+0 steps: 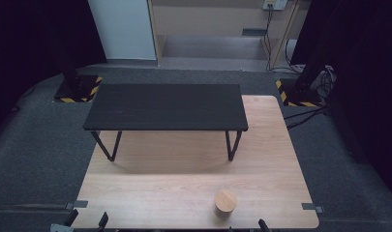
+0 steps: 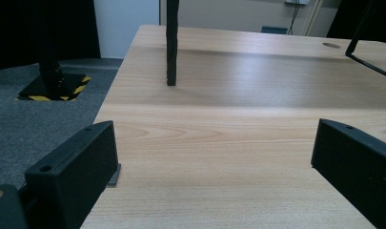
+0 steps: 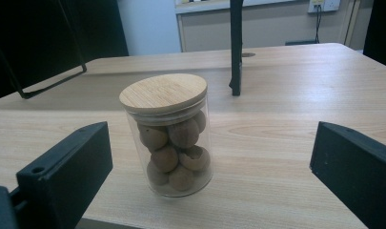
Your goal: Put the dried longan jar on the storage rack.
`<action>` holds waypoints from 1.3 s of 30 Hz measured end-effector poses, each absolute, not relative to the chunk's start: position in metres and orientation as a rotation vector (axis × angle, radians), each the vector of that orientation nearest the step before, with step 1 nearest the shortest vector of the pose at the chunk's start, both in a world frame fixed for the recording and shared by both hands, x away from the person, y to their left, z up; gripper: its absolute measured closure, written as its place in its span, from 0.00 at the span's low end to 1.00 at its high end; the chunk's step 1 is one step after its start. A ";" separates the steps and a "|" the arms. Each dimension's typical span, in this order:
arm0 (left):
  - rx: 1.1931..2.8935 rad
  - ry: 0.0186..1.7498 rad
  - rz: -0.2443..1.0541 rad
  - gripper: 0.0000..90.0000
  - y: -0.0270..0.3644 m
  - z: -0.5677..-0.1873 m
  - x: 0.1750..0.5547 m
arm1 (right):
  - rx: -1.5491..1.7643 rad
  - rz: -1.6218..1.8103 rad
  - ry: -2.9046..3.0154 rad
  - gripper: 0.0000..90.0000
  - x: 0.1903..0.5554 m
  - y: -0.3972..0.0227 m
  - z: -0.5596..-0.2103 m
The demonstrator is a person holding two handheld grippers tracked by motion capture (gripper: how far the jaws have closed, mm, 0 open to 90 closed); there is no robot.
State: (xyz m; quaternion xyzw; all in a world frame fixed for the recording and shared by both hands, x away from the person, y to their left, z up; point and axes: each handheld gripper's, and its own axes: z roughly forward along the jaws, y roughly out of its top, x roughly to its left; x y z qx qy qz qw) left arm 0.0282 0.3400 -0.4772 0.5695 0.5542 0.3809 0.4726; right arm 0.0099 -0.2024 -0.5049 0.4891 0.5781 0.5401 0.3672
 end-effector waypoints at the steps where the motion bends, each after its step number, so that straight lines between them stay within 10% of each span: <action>1: 1.394 1.357 0.932 0.00 0.340 -0.477 0.028 | 1.257 1.388 1.486 0.01 0.010 -0.202 -0.505; 39: 1.405 1.351 0.918 0.01 0.340 -0.478 0.029 | 1.213 1.393 1.540 0.01 0.037 -0.185 -0.514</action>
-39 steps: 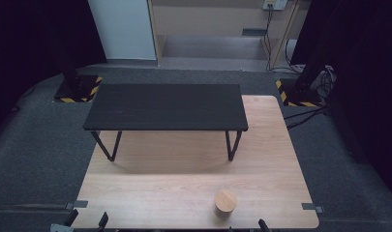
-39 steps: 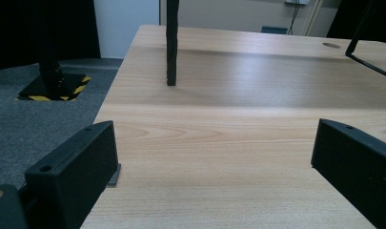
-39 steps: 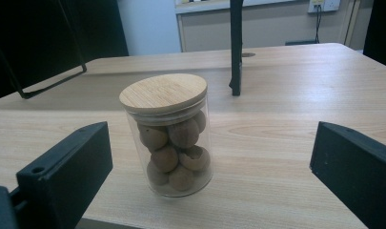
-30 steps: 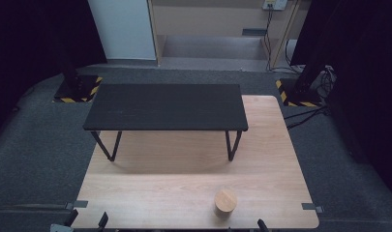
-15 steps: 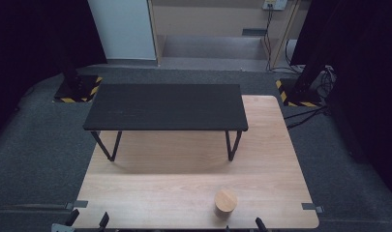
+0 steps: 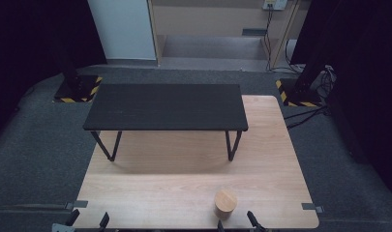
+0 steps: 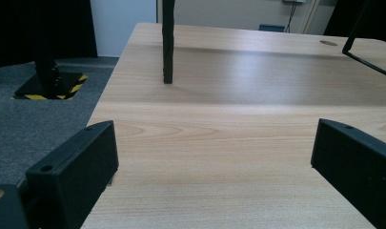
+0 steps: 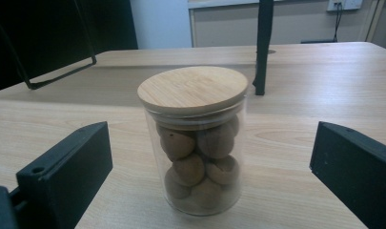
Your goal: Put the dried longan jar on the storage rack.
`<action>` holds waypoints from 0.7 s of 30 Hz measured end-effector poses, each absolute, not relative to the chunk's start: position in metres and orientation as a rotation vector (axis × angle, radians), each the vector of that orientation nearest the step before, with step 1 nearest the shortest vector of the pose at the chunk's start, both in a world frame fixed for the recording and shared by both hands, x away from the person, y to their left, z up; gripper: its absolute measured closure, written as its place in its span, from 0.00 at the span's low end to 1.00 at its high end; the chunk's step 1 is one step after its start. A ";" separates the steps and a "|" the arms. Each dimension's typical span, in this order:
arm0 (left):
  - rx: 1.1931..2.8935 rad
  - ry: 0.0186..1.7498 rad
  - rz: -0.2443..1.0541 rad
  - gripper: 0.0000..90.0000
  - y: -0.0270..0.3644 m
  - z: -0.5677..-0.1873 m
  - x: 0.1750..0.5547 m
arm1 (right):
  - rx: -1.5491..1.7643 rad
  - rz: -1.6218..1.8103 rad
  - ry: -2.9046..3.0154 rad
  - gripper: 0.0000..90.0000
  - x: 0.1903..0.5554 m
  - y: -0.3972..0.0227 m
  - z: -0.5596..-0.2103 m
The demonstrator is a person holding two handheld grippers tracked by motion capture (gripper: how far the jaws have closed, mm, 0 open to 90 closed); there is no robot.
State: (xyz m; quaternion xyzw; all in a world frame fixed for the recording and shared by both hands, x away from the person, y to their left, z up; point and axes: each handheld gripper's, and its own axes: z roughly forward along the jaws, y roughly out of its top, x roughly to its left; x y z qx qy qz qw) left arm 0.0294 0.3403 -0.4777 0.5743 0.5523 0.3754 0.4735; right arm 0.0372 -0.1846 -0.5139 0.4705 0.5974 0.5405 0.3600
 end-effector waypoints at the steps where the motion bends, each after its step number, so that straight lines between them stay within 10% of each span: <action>1: 1.406 1.351 0.919 0.01 0.340 -0.478 0.029 | 1.210 1.392 1.543 0.01 0.039 -0.183 -0.514; 21: 1.408 1.354 0.909 0.01 0.343 -0.479 0.032 | 1.202 1.323 1.559 0.01 0.074 -0.158 -0.526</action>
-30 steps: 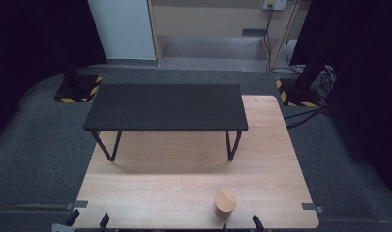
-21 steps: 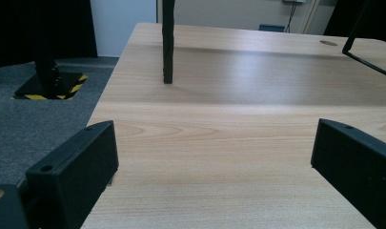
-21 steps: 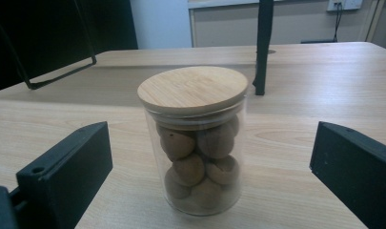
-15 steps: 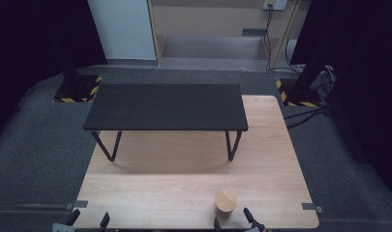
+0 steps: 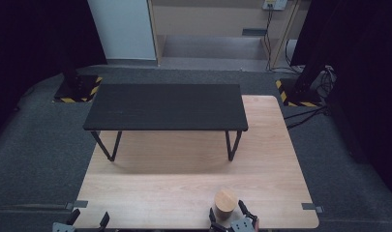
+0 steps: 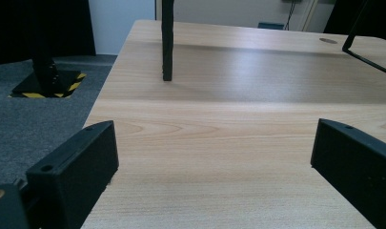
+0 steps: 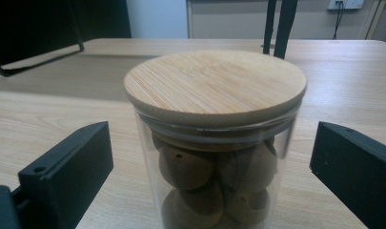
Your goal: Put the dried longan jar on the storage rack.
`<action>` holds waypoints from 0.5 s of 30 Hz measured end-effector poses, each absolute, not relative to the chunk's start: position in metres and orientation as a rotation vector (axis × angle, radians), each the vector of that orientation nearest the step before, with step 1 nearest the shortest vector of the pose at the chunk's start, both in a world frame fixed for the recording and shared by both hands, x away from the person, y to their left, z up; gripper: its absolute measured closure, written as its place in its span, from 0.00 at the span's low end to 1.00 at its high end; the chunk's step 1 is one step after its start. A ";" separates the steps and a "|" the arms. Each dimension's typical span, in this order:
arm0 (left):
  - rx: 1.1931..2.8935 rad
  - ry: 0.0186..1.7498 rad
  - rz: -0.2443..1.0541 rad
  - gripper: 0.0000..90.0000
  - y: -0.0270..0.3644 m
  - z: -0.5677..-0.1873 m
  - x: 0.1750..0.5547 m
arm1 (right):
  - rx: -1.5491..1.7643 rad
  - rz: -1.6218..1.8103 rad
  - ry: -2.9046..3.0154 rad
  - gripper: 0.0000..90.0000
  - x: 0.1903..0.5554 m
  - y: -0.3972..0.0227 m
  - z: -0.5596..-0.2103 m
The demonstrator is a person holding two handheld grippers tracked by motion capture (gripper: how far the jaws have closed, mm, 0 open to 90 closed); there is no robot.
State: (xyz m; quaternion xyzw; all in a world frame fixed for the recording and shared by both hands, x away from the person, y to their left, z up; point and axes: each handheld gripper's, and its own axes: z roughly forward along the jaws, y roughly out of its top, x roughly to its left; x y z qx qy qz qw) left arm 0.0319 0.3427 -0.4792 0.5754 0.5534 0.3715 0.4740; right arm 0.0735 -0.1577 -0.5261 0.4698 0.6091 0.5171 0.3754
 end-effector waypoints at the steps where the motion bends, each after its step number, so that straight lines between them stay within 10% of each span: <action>1: 1.407 1.354 0.909 0.01 0.343 -0.479 0.032 | 1.202 1.319 1.558 0.01 0.075 -0.157 -0.527; 15: 1.400 1.359 0.912 0.01 0.347 -0.479 0.031 | 1.183 1.286 1.573 0.22 0.080 -0.152 -0.525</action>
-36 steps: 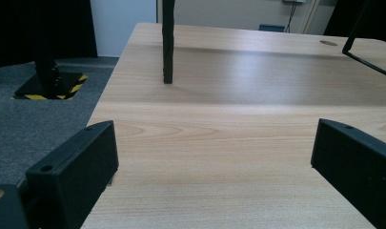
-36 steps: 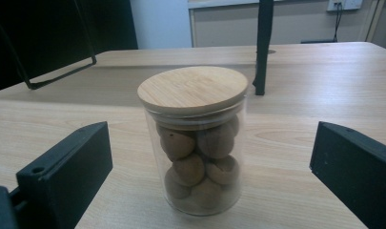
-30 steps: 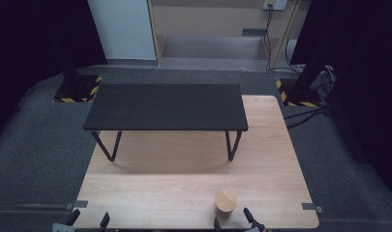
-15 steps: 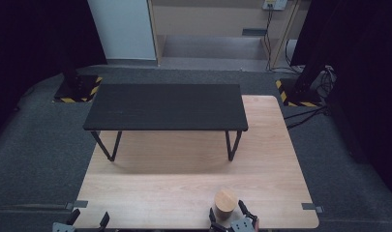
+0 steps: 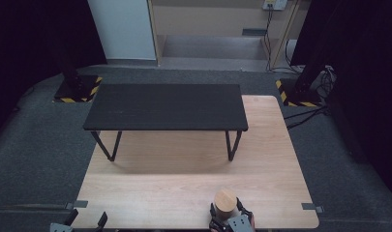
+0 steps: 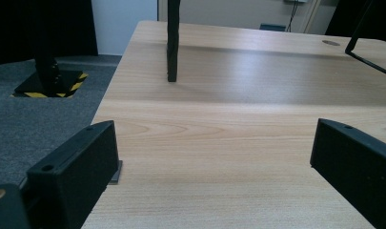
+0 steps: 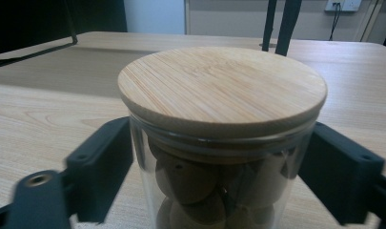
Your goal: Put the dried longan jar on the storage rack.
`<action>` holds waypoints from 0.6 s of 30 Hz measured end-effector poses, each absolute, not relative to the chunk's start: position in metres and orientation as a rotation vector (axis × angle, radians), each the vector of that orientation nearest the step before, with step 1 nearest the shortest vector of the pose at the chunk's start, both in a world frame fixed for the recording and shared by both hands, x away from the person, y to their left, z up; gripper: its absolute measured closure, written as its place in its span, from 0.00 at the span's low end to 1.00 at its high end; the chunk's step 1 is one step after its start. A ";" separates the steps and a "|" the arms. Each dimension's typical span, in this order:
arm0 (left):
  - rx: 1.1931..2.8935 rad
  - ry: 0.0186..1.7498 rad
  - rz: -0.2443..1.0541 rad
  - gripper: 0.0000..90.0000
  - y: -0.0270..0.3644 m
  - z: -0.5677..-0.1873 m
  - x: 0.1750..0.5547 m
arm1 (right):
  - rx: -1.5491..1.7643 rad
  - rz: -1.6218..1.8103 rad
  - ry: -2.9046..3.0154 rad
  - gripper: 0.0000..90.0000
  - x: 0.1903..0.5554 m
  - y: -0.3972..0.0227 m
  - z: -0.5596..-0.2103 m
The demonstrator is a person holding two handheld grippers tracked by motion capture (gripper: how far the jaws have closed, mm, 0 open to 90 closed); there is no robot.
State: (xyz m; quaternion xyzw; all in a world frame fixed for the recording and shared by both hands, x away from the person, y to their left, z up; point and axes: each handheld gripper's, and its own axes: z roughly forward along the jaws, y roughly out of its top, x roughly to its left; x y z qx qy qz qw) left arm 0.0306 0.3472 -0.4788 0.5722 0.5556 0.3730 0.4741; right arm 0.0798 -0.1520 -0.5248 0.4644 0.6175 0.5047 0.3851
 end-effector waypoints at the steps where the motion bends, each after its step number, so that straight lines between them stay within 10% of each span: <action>1: 1.398 1.360 0.913 0.01 0.348 -0.479 0.030 | 1.182 1.282 1.576 0.23 0.080 -0.152 -0.524; 18: 1.399 1.357 0.907 0.01 0.349 -0.479 0.031 | 1.165 1.319 1.588 0.29 0.077 -0.154 -0.483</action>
